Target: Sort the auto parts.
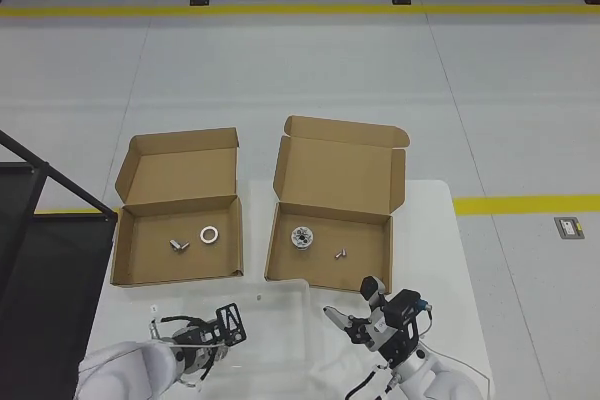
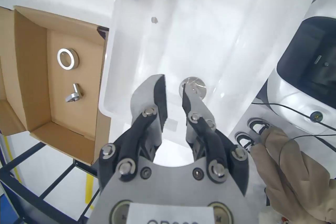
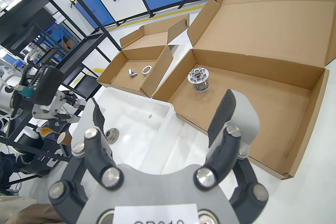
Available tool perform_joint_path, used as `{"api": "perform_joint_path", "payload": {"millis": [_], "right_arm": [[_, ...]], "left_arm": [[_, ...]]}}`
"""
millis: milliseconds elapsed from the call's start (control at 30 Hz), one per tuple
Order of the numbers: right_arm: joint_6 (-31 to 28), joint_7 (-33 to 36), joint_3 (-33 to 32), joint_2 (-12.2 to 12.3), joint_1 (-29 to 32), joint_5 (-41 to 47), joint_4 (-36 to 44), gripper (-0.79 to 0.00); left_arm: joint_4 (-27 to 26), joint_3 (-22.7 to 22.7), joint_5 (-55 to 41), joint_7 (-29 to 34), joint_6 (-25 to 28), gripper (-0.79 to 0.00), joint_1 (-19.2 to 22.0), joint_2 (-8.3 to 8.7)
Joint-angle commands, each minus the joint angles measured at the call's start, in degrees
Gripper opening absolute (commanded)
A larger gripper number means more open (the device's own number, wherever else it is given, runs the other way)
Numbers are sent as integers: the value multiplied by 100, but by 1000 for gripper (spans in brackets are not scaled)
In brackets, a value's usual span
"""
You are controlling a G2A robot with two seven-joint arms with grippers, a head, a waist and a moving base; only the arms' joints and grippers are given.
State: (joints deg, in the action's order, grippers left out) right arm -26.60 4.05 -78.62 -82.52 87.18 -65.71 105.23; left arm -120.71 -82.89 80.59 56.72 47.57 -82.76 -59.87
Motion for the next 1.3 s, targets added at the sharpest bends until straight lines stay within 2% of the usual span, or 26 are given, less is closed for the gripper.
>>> {"api": "perform_joint_path", "payload": {"millis": [0,67,133,567,733,867,1100,1267], "right_arm": [[0,0,0,0,0,0,0,0],[0,0,0,0,0,0,0,0],[0,0,0,0,0,0,0,0],[0,0,0,0,0,0,0,0],[0,0,0,0,0,0,0,0],[0,0,0,0,0,0,0,0],[0,0,0,0,0,0,0,0],[0,0,0,0,0,0,0,0]], "left_arm": [[100,220,168,95,-96,-434,74,12],[170,383,289,166,-168,-369,107,24],[201,464,316,260,-294,0,159,26],[209,477,292,280,-382,0,179,21],[268,397,258,21,-546,0,93,32],[324,338,150,116,-705,-3,76,39],[480,469,-53,514,-867,-68,179,37],[735,656,-124,729,-1133,-157,343,14]]}}
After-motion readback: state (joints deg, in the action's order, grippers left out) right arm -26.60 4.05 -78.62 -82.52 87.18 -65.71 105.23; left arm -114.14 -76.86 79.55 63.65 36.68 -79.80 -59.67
